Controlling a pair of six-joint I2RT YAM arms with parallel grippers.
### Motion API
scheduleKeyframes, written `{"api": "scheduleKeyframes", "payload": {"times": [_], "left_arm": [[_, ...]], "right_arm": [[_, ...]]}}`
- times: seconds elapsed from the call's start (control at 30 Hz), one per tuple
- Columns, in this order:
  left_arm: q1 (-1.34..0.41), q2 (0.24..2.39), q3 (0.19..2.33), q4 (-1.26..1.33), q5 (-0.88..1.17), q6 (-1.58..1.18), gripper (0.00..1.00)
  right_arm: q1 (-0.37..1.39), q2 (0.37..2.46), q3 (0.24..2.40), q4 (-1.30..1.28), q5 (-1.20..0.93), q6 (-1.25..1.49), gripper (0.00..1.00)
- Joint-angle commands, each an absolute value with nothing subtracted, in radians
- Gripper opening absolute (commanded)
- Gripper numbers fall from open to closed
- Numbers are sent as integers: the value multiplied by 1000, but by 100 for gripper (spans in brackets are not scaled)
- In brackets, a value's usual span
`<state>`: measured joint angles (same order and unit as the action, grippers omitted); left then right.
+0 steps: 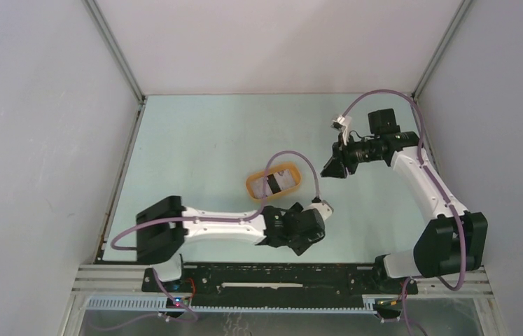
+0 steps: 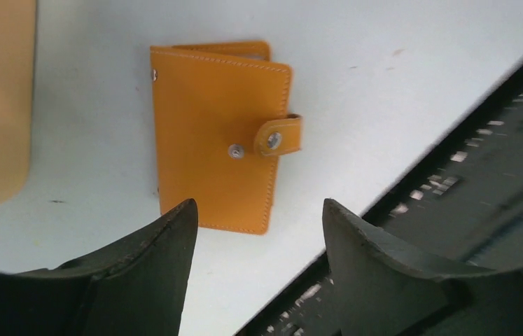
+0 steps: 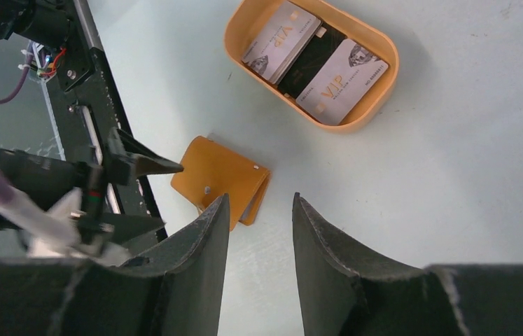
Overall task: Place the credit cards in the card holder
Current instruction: Turn over the card holder at the center of the board, then close the card holder at the center of the board.
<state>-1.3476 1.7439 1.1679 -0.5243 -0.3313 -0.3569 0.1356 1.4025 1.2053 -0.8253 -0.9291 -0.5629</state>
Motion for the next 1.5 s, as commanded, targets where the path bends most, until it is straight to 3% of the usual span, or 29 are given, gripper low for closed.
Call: {"api": "scheduleKeyframes", "payload": {"times": [0.0, 0.23, 0.3, 0.33, 0.37, 0.5, 0.67, 0.8, 1.1, 1.47], "left_arm": [[-1345, 1541, 1087, -371, -190, -341, 71], [-1302, 1283, 825, -147, -182, -340, 67], [-1267, 1194, 727, -42, -184, -343, 65], [-1247, 1159, 675, 23, -167, -337, 64], [-1229, 1129, 626, 79, -146, -328, 63], [-1165, 1071, 475, 244, -108, -309, 61], [-1133, 1112, 398, 347, -109, -284, 60], [-1118, 1188, 364, 450, -78, -296, 60], [-1111, 1294, 316, 595, -72, -298, 58], [-1111, 1381, 227, 798, -69, -301, 57]], "right_arm": [[130, 1322, 1189, -814, -965, -581, 46], [132, 1089, 1099, -816, -1079, -782, 47], [137, 1037, 1040, -845, -1152, -930, 66], [140, 1022, 1012, -849, -1182, -953, 85], [150, 1020, 991, -861, -1219, -993, 97], [302, 1092, 991, -997, -1179, -1170, 100], [444, 1202, 992, -987, -1025, -1244, 97], [495, 1312, 991, -976, -934, -1304, 81], [562, 1533, 1017, -929, -780, -1212, 54], [635, 1620, 1020, -890, -704, -1153, 46]]}}
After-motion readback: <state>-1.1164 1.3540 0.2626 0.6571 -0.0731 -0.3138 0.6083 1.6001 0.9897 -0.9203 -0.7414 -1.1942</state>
